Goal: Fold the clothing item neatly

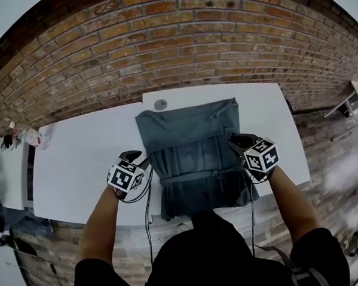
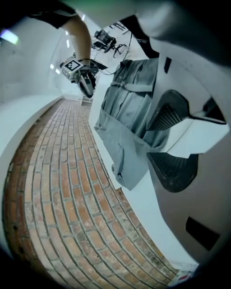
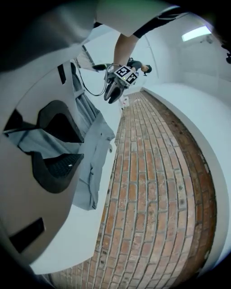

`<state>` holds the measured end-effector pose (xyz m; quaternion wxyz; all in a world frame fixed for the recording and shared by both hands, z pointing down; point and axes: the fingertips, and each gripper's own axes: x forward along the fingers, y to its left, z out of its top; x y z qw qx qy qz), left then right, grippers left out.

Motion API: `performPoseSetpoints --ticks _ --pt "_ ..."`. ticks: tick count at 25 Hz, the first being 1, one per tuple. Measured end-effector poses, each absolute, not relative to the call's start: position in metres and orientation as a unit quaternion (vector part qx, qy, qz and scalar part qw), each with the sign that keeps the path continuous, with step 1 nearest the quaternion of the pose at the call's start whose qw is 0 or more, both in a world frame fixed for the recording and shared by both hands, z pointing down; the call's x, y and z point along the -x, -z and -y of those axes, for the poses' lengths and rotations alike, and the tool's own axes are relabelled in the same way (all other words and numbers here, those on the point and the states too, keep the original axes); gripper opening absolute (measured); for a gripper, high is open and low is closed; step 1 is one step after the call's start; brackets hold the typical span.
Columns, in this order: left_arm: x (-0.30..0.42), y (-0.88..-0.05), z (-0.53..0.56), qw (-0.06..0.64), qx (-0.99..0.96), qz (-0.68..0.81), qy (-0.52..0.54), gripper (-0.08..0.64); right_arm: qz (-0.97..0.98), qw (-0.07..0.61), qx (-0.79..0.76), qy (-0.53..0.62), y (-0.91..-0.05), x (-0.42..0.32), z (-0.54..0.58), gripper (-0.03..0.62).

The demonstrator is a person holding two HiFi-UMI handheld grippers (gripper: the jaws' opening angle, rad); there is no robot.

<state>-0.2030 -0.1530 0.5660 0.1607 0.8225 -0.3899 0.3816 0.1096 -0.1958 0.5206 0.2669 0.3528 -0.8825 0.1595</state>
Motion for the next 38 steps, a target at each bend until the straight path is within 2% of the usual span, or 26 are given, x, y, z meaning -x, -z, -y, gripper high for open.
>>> performPoseSetpoints --ticks 6,12,21,27,32,38 --pt "0.214 -0.56 0.069 0.138 -0.832 0.367 -0.393 0.15 0.873 0.287 -0.358 -0.163 -0.525 -0.115 0.102 0.075" --pt "0.22 -0.57 0.008 0.163 -0.83 0.355 -0.398 0.15 0.871 0.331 -0.316 -0.178 -0.555 -0.118 0.019 0.075" --pt "0.187 -0.59 -0.068 0.174 -0.833 0.323 -0.413 0.15 0.863 0.365 -0.303 -0.173 -0.586 -0.144 -0.022 0.075" --pt "0.16 -0.62 -0.092 0.228 -0.819 0.339 -0.404 0.15 0.851 0.38 -0.304 -0.194 -0.605 -0.188 -0.048 0.075" --pt "0.152 -0.658 -0.098 0.28 -0.785 0.356 -0.423 0.15 0.821 0.372 -0.349 -0.258 -0.631 -0.233 -0.053 0.078" --pt "0.145 -0.688 -0.107 0.319 -0.756 0.366 -0.439 0.151 0.782 0.388 -0.368 -0.321 -0.674 -0.258 -0.052 0.144"
